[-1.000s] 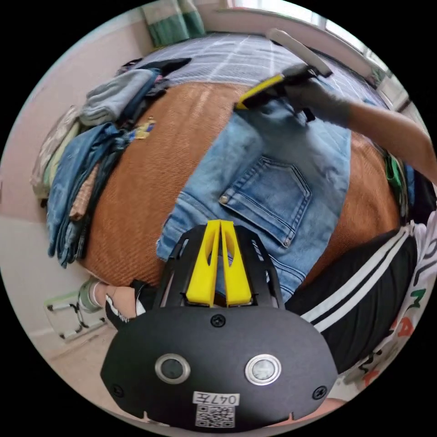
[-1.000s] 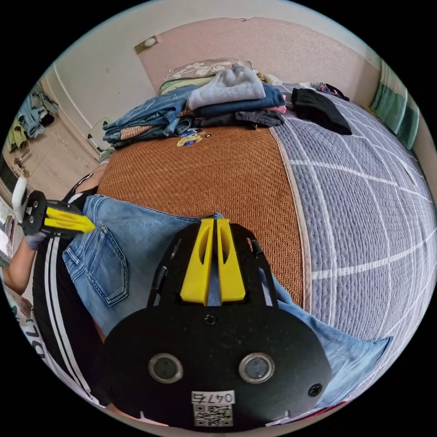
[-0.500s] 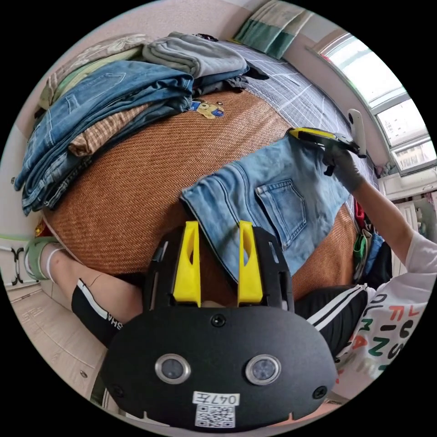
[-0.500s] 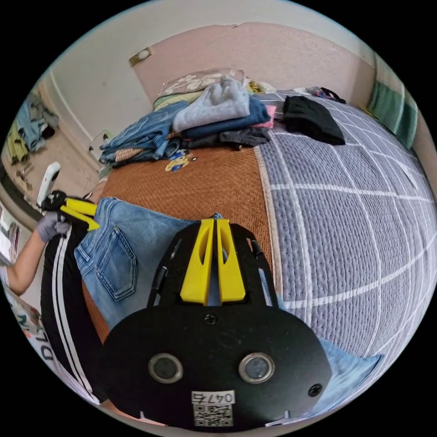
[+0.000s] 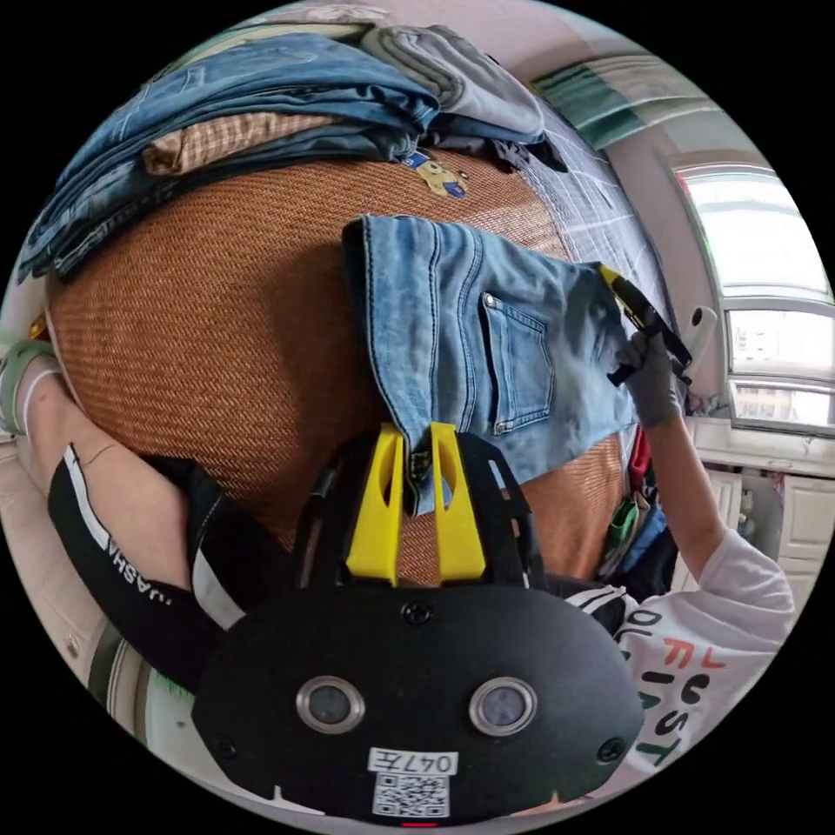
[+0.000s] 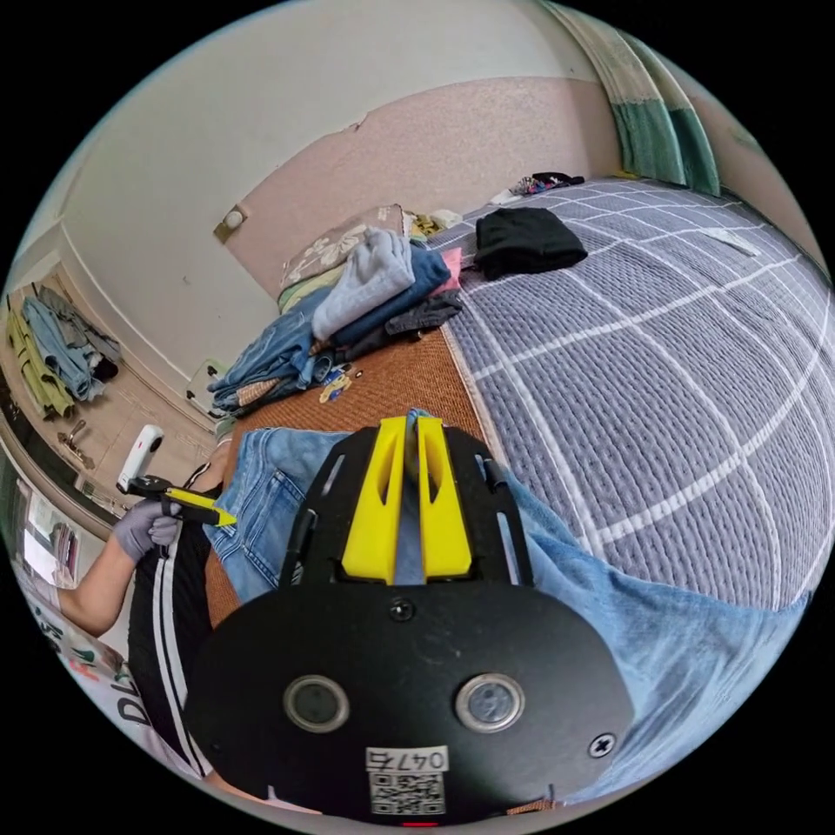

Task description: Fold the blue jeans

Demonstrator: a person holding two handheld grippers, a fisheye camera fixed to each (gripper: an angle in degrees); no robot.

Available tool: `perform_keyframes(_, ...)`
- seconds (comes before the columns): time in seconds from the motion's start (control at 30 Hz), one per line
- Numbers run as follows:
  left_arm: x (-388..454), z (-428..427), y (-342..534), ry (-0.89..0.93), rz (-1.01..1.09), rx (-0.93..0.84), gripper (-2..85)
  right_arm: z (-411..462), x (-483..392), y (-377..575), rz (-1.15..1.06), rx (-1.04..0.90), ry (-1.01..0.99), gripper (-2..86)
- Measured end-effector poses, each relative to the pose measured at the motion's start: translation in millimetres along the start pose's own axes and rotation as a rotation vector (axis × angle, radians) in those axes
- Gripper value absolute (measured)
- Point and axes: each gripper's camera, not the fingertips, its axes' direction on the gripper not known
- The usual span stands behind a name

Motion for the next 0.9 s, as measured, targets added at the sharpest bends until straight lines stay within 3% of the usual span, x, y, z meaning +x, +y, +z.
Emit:
perform_keyframes(0.2, 60, -39, -18, -0.132, 0.093, 0.117, 4.2, -30, 15, 56, -0.004, 0.096, -0.024, -0.4)
perform_keyframes(0.33, 98, -89, -22, -0.313, 0.067, 0.255, 4.0, -53, 22, 107, -0.032, 0.129, 0.094, -0.2)
perform_keyframes(0.5, 78, -95, -60, -0.425, -0.076, 0.145, 5.0, -75, 42, 184, 0.02, 0.13, 0.346, 0.8)
perform_keyframes(0.63, 84, -109, -75, -0.536, -0.202, 0.136, 10.2, -103, 91, 270, 0.253, 0.097, 0.49, 2.0)
perform_keyframes(0.73, 159, -127, -91, -0.408, -0.053, 0.238, 10.1, -113, 120, 332, 0.437, 0.065, 0.48, 4.4)
perform_keyframes(0.9, 344, -45, -155, -0.136, 0.37, 0.103, 8.0, -95, 142, 397, 0.544, 0.132, 0.271, 6.8)
